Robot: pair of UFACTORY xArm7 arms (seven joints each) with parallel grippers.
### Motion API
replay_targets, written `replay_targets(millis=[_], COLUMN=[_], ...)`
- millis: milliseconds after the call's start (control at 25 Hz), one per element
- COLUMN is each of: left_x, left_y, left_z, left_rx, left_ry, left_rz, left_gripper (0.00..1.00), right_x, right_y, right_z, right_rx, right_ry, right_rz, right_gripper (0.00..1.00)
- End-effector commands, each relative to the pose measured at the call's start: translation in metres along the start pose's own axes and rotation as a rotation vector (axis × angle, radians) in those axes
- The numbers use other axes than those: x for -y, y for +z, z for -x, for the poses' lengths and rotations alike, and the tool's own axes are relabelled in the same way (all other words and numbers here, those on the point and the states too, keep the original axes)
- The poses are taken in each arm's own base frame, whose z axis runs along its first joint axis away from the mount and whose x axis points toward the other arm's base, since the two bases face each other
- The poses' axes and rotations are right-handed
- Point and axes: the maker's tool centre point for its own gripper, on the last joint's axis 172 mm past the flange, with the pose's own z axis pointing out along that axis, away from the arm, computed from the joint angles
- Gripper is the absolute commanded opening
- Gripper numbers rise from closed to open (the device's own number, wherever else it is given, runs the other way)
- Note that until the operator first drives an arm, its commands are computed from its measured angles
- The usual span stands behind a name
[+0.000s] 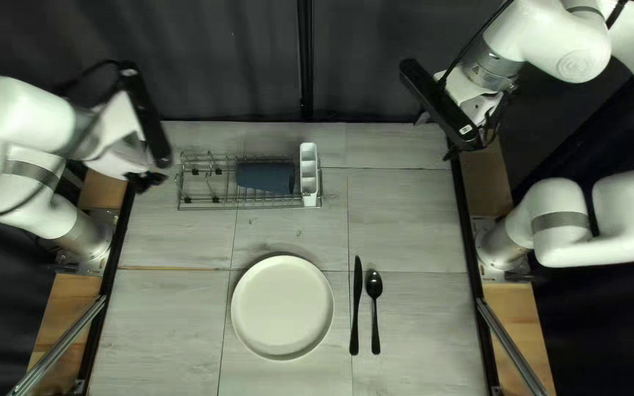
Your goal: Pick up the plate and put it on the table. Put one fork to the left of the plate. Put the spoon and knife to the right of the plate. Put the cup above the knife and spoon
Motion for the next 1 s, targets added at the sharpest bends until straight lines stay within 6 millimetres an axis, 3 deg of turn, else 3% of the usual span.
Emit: replay_targets(millis=[40,160,360,600,720,760,1000], left_x=[0.018,0.039,0.042,0.042,0.042,0.042,0.042], left_y=[-0.001,-0.022,-0.062,-0.062,-0.062,-0.062,-0.062], left_z=[0.001,0.027,0.07,0.07,0.07,0.07,0.07], left_rx=[0.03,0.098,0.179,0.179,0.179,0.179,0.179], left_ry=[0.034,0.063,0.117,0.117,0.117,0.117,0.117], left_rz=[-0.052,-0.045,-0.068,-0.068,-0.068,-0.068,-0.068], left_gripper=[1.0,1.0,1.0,1.0,1.0,1.0,1.0], right_x=[0.0,0.0,0.0,-0.004,-0.021,-0.026,-0.032], right_y=[0.0,0.0,0.0,0.002,0.02,0.035,0.097], right_z=[0.0,0.0,0.0,-0.003,-0.027,-0.039,-0.085], right_rx=[0.0,0.0,0.0,0.008,-0.009,-0.005,0.013], right_ry=[0.0,0.0,0.0,-0.011,0.049,0.089,0.192], right_rz=[0.0,0.0,0.0,0.01,-0.005,-0.009,-0.025], right_gripper=[1.0,1.0,1.0,1.0,1.0,1.0,1.0])
